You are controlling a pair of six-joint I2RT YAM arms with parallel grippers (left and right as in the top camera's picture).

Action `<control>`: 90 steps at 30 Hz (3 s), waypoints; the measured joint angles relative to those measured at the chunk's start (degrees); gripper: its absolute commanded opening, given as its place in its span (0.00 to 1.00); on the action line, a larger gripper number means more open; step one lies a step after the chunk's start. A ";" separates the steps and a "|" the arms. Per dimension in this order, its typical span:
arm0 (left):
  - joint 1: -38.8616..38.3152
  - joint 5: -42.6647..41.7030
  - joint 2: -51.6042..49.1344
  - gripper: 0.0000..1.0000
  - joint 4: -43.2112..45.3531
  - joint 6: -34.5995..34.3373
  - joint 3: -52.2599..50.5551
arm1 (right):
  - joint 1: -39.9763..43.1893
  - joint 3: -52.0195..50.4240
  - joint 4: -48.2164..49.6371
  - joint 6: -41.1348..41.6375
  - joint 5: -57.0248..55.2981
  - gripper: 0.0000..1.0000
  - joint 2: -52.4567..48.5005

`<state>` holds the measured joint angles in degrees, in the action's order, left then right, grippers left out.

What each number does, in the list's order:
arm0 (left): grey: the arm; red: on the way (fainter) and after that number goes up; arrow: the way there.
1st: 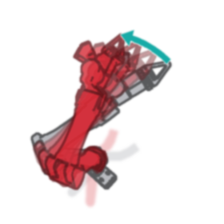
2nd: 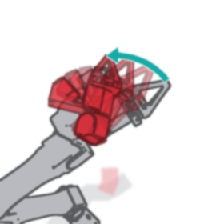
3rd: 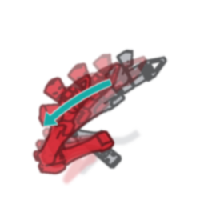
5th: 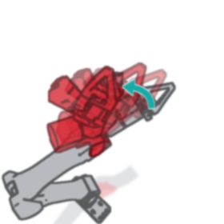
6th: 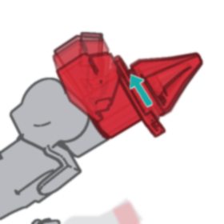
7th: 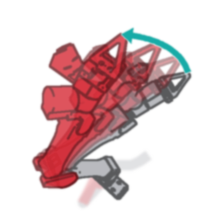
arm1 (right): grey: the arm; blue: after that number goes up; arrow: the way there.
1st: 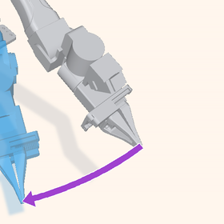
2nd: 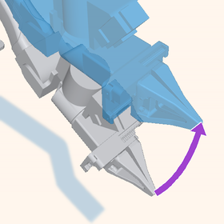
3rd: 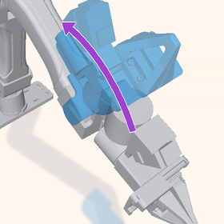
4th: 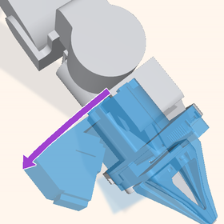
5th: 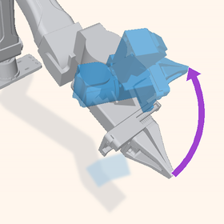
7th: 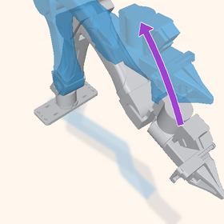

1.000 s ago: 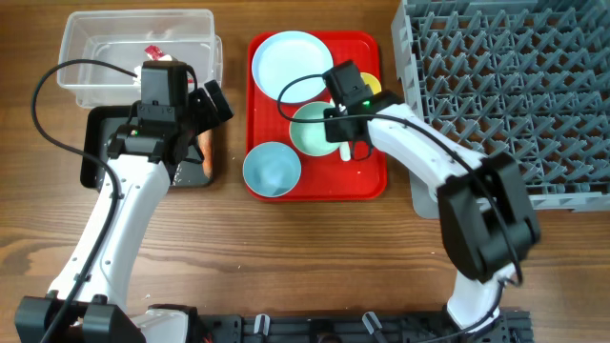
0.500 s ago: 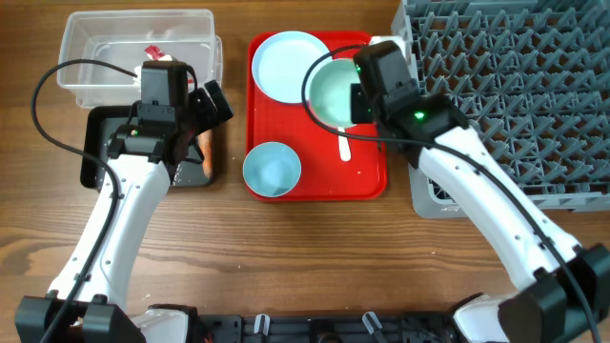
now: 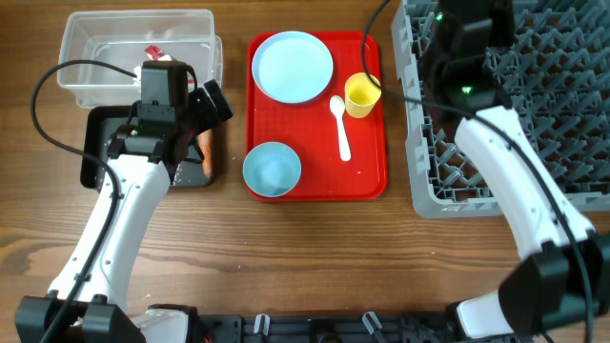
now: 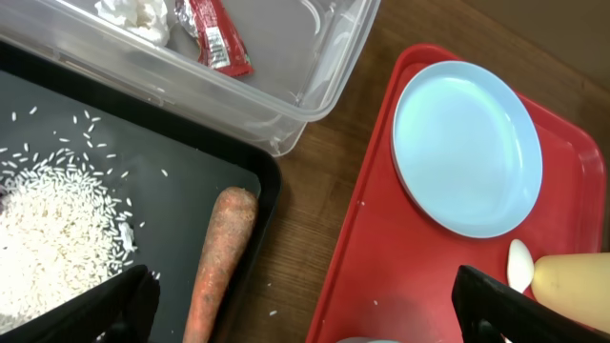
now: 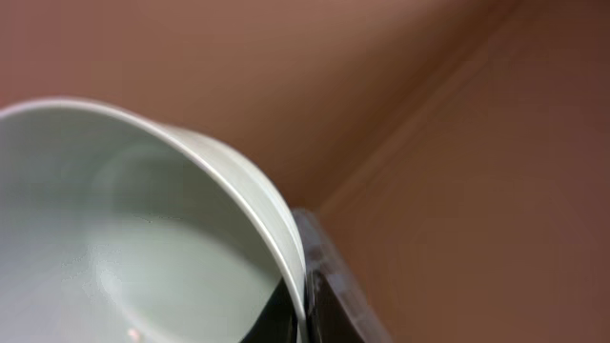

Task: Sort waste into correct bins and load items into the dishwasher rack
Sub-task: 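Carry the green bowl into the grey rack and open right gripper, then return right gripper to the red tray and grasp the light-blue bowl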

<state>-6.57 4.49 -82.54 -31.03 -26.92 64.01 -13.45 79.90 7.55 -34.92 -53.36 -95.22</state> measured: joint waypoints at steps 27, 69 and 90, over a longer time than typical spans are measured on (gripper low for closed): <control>0.00 0.02 0.00 1.00 0.04 0.00 0.00 | 5.86 0.15 34.82 -34.82 13.18 0.04 -30.16; 0.00 0.00 0.00 1.00 0.04 0.00 0.00 | -2.01 0.76 41.42 -13.73 -2.95 1.00 -28.94; 0.00 0.02 0.00 1.00 0.02 0.00 0.00 | -11.08 0.13 -12.50 24.81 25.73 1.00 -6.91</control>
<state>-6.57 4.51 -82.54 -31.00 -26.92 64.01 -24.53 80.03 -4.95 -10.11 -27.64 -102.13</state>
